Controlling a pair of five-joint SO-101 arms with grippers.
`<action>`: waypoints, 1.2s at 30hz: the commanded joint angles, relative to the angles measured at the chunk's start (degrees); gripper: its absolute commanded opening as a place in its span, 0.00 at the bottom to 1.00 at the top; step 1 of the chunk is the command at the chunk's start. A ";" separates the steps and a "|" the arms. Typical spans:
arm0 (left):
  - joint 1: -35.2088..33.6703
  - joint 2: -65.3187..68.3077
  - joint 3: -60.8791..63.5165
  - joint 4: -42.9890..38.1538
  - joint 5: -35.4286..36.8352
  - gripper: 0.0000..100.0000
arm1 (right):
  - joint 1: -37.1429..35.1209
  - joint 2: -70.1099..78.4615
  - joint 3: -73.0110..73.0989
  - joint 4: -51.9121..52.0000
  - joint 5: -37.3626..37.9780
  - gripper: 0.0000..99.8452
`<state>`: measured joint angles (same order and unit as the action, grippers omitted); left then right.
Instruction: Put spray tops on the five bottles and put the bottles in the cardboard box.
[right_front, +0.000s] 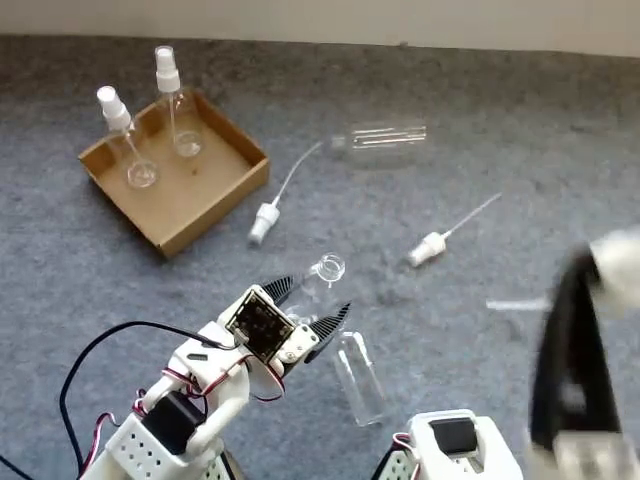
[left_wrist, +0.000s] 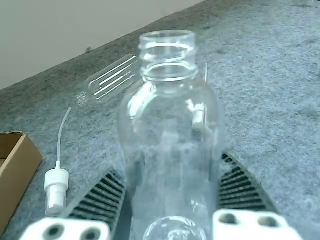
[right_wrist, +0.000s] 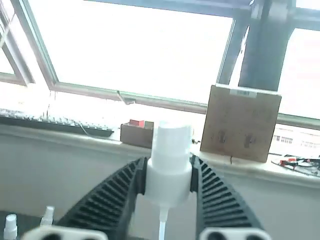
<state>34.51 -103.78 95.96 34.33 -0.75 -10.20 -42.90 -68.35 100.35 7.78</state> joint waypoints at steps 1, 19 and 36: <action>0.40 -0.22 1.19 0.09 -0.44 0.05 | 0.48 -3.38 0.75 0.92 -0.53 0.11; 0.66 -0.22 1.19 0.09 -0.44 0.05 | 0.40 -37.32 54.11 -14.02 -0.88 0.11; 10.77 -0.22 1.19 0.09 -0.44 0.05 | 0.31 -52.97 106.86 -47.43 -2.99 0.11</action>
<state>43.74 -103.87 95.96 34.33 -0.75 -10.20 -95.91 35.21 57.80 7.34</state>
